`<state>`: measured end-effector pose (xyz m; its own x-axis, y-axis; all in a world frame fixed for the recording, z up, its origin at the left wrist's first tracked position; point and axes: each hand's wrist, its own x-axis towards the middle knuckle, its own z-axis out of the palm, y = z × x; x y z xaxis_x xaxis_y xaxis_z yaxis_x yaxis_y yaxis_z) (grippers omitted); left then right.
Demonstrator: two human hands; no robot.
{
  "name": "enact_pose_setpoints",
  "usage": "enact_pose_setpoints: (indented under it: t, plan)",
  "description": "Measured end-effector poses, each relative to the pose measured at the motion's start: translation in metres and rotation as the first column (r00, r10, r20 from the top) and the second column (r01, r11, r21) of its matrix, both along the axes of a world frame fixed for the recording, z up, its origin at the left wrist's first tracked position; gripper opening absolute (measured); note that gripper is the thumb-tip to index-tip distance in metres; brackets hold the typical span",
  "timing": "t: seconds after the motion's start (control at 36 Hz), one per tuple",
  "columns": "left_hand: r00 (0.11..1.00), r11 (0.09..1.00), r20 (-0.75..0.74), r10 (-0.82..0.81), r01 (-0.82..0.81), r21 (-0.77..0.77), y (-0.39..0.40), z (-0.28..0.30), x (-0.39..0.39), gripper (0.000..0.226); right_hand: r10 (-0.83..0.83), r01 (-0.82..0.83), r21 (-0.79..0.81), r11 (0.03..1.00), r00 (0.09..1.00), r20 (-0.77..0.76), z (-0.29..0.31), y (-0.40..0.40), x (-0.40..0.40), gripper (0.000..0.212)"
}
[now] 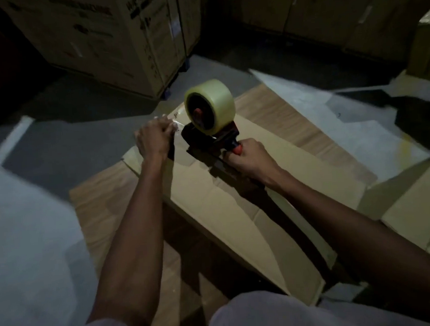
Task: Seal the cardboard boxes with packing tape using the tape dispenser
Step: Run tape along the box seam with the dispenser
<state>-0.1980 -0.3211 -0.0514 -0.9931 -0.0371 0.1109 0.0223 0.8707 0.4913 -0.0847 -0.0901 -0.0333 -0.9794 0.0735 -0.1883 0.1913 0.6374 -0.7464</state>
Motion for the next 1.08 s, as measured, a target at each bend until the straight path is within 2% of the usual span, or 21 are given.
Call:
enact_pose_setpoints:
  t: [0.22, 0.36, 0.53, 0.64, 0.86, 1.08]
  plan:
    - [0.999, 0.999, -0.001, -0.032, 0.032, -0.025, 0.000, -0.005, 0.001, 0.028, 0.042, -0.040, 0.050, 0.998, 0.999, -0.031, 0.001, -0.003, 0.007, 0.039]
    - [0.999, 0.982, 0.050, 0.018, -0.008, -0.188, -0.002, -0.009, -0.004, 0.034, 0.053, -0.049, 0.103, 0.993, 0.998, -0.037, 0.004, -0.004, 0.011, 0.037]
    - [0.999, 0.988, 0.028, 0.028, -0.023, -0.154, 0.000, -0.006, 0.001, 0.033, 0.047, -0.047, 0.069, 0.996, 0.999, 0.006, 0.013, -0.004, 0.014, 0.034]
    - [0.999, 0.979, 0.033, 0.027, -0.020, -0.200, 0.003, -0.004, 0.004, 0.035, 0.064, -0.063, 0.056, 0.996, 0.998, -0.012, 0.015, -0.002, 0.020, 0.031]
    - [0.998, 0.963, -0.059, 0.033, -0.047, -0.264, 0.003, -0.005, 0.006, 0.034, 0.023, -0.022, 0.053, 0.998, 0.999, -0.023, 0.003, 0.023, 0.049, 0.049]
    - [0.999, 0.971, -0.046, -0.016, 0.004, -0.239, 0.012, -0.005, 0.012, 0.038, -0.008, 0.009, 0.035, 0.999, 1.000, -0.027, 0.003, 0.030, 0.064, 0.046]
